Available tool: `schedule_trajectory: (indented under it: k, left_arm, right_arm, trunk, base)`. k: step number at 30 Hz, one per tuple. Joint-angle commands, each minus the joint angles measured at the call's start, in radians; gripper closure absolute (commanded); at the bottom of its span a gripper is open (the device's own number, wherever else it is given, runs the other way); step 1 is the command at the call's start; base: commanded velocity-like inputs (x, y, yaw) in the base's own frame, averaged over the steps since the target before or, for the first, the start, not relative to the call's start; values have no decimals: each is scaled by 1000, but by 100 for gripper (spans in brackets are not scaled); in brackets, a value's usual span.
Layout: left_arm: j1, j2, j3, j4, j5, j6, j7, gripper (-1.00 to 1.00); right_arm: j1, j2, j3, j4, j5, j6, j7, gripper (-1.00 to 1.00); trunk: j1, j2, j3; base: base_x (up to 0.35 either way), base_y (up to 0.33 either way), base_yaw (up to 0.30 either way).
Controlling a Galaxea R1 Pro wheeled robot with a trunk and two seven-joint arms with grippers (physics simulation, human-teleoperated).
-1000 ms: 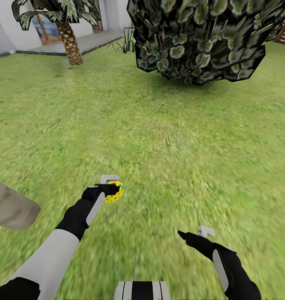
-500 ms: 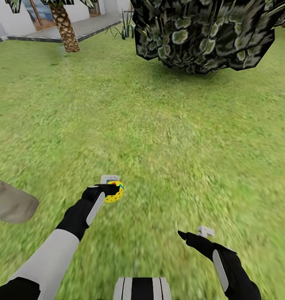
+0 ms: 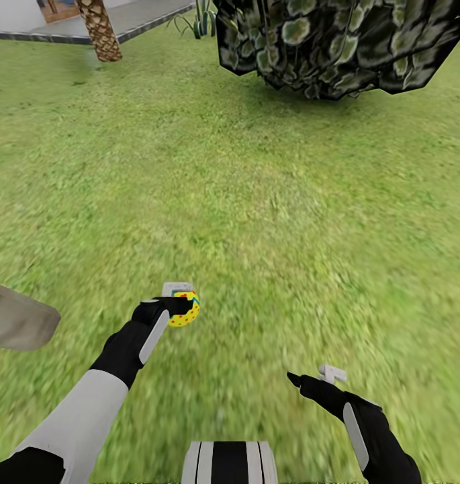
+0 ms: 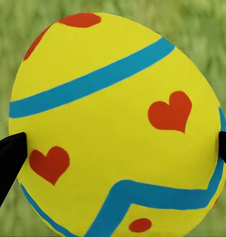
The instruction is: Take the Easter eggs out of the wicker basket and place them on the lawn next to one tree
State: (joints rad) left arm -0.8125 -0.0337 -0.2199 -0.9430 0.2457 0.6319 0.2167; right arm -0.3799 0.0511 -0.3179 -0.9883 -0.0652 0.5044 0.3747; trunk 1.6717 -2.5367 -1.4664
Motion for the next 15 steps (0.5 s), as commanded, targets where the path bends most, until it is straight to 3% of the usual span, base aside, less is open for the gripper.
schedule_trajectory:
  k: [1,15]
  left_arm:
    - [0,0,-2,-2,11,3,9,100]
    - [0,2,-2,-2,11,3,9,100]
  right_arm:
    - [-1,1,-4,-1,-7,8,2,-100]
    - [-1,1,-4,-1,-6,8,1,-100]
  trunk:
    - [0,-1,-5]
    - [7,-4,-59]
  base:
    - [0,0,0]
    - [0,0,0]
